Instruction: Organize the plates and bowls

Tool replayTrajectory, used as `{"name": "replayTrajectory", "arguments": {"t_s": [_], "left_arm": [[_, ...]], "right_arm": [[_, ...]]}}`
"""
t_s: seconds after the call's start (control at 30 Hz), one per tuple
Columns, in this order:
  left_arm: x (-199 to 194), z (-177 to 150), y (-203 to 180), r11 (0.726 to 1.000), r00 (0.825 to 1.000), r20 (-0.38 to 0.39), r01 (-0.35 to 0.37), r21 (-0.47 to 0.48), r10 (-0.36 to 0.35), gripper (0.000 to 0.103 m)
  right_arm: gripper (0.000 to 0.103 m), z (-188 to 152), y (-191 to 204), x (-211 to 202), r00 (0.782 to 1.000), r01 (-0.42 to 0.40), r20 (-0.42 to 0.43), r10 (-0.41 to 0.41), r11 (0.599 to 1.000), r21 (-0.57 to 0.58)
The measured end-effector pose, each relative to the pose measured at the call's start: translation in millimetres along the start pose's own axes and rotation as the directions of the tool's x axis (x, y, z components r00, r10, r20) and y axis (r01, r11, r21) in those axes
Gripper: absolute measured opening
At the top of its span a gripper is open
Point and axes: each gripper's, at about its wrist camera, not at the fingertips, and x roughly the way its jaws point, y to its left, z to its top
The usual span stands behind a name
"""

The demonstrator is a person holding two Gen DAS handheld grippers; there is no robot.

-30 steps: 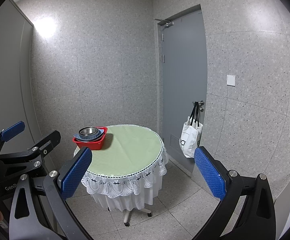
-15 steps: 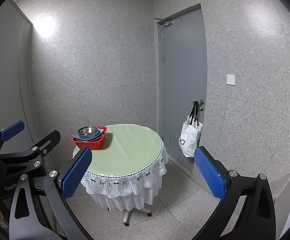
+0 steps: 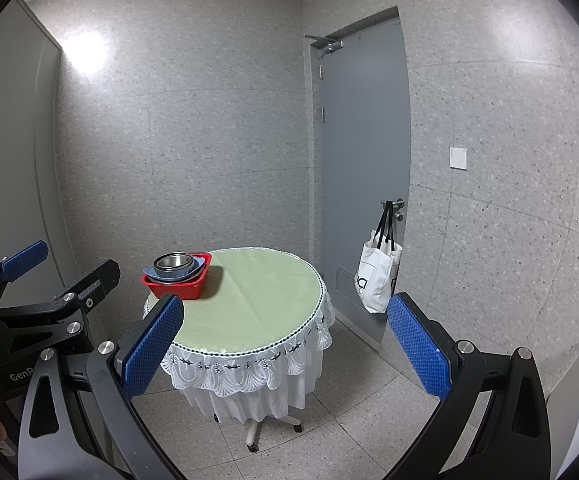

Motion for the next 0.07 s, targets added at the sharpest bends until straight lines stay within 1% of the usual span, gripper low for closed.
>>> {"name": "replayTrajectory", "arguments": {"t_s": [0.07], "left_arm": [[0.9, -0.5, 2.1, 1.000, 1.000, 0.000, 0.001, 0.003, -0.001, 0.102]], "right_arm": [[0.103, 0.0, 1.2, 0.9, 1.000, 0.001, -0.001, -0.001, 1.000, 0.003]]}}
